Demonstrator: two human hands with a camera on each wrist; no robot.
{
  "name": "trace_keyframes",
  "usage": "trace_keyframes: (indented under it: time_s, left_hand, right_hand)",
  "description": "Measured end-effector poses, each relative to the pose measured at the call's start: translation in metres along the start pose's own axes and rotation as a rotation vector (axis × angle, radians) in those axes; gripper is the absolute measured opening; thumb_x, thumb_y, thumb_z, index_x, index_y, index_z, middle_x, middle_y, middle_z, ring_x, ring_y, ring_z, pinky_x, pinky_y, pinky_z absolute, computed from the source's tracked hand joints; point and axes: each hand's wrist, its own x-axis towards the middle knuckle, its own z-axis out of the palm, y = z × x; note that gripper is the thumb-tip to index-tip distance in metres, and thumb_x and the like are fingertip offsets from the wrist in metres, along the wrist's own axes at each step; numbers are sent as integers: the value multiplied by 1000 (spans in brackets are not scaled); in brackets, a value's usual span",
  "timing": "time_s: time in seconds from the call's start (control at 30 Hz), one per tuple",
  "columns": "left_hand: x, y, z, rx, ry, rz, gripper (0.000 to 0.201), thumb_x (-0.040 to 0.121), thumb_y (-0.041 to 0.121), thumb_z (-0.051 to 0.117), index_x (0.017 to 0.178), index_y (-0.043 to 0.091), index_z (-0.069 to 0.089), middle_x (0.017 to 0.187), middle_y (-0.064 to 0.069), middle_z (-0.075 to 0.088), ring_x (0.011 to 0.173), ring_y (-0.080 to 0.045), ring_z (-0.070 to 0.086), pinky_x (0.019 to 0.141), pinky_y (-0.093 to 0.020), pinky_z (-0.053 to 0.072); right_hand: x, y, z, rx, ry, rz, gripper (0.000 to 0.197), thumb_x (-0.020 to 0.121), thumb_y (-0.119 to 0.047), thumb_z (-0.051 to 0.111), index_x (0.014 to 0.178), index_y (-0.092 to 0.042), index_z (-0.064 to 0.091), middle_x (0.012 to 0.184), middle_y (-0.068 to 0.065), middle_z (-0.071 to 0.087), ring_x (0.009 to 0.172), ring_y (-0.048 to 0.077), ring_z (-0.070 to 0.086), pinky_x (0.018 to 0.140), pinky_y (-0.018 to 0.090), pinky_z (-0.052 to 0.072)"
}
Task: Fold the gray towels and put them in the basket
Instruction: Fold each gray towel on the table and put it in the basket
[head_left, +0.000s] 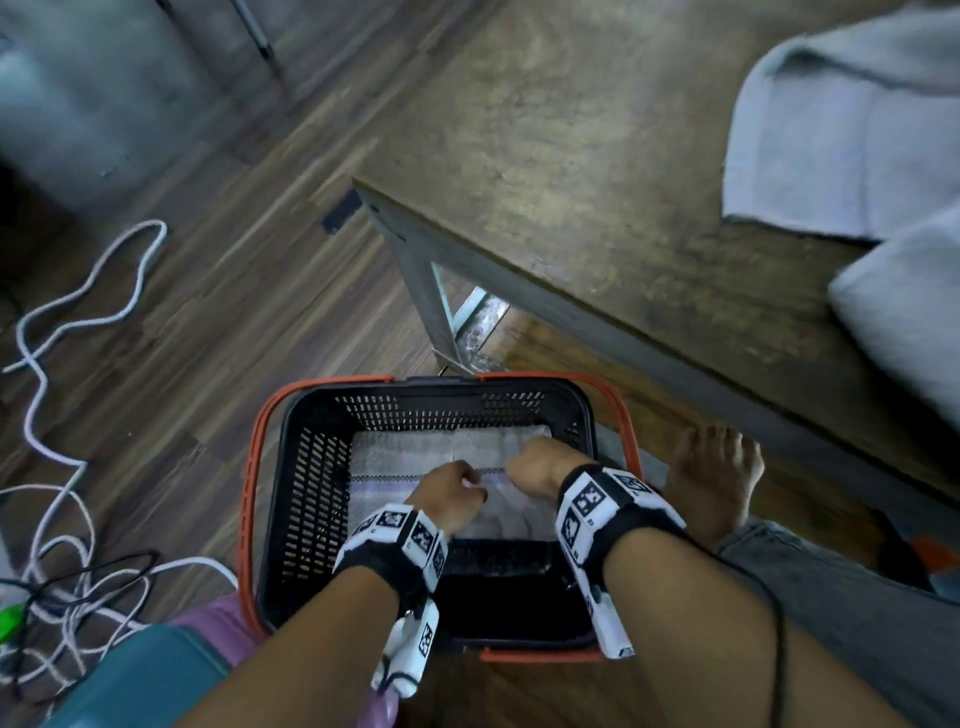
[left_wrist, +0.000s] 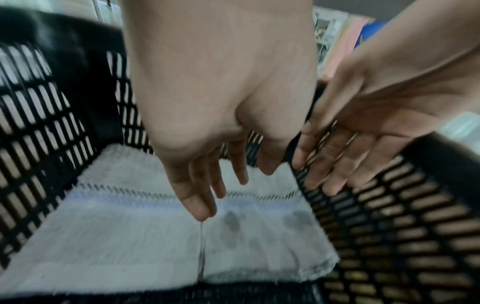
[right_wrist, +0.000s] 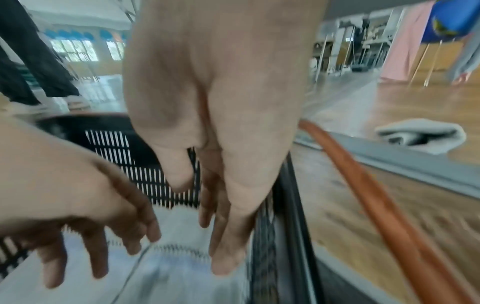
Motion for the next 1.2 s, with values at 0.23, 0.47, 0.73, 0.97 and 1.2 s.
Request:
trace_keyframes:
  time_s: [0.23,0.47,0.73,0.97,1.2]
  left_hand:
    - [-66,33,-66,-79,54,176,19,98,22,53,100,7,64,91,-12,61,79,-21,56,80,-41,53]
    - [-160,107,-118,65,190,425,15,97,28,58,93,15,65,85,-2,64,75,-17,59,67,-25,49]
    - [-295,279,-138,360,318,812,30,100,26,48,97,1,65,100,-14,71,79,-24,65,53,-22,42]
    - [-357,424,-64,488,156,1004,30,97,35,53,96,9,68,99,-7,73,74,-28,71,64,-31,53]
    - [-281,477,52,691,75,978,26,91,25,59,70,9,56,66,-10,51,57,-24,47,55,-31,40]
  right_hand:
    - [-81,-44,-45,92,51,-138,31,103,-34,47,87,-9,55,72,13,65,71,32,65,87,50,60]
    - [-215,-40,-101,103,311,-356,35,102,-42,48,102,-9,60,72,8,71,54,18,61,60,30,58]
    - [-406,48,-196,62,920,-520,36,100,-44,53,90,-14,70,64,-5,73,42,6,58,55,28,52]
    - [-454,205,-213,263,1138,-422,32,101,-36,56,88,-10,69,66,1,74,45,7,59,44,24,49]
    - [-369,308,-185,288,1108,-109,26,96,-36,58,85,-15,68,85,2,72,73,20,65,69,40,56]
